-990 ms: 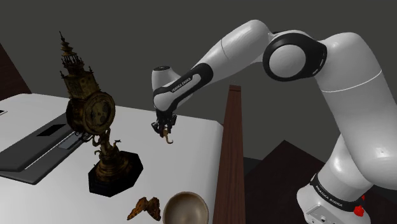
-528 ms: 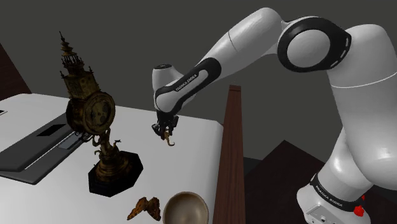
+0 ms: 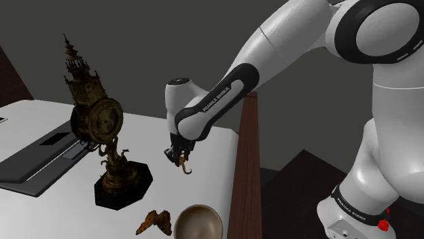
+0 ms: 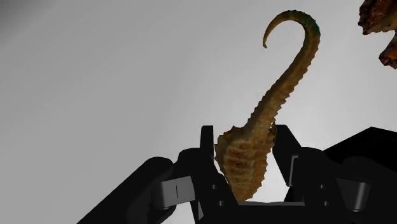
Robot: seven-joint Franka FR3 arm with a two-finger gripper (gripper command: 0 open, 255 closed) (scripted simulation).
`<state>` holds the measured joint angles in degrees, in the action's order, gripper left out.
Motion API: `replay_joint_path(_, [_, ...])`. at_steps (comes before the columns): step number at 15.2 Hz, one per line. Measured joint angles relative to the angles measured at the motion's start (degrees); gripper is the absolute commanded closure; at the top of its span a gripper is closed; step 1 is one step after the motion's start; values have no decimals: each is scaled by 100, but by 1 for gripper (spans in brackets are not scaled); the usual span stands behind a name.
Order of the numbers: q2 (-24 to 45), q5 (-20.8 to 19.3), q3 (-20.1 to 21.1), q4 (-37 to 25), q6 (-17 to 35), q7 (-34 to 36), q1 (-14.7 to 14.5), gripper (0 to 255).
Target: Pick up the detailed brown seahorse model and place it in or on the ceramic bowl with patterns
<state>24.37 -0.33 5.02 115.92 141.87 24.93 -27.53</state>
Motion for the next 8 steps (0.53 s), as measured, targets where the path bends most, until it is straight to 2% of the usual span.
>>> replay_joint_path(8, [-807, -56, 243, 1220, 431, 934, -632, 255])
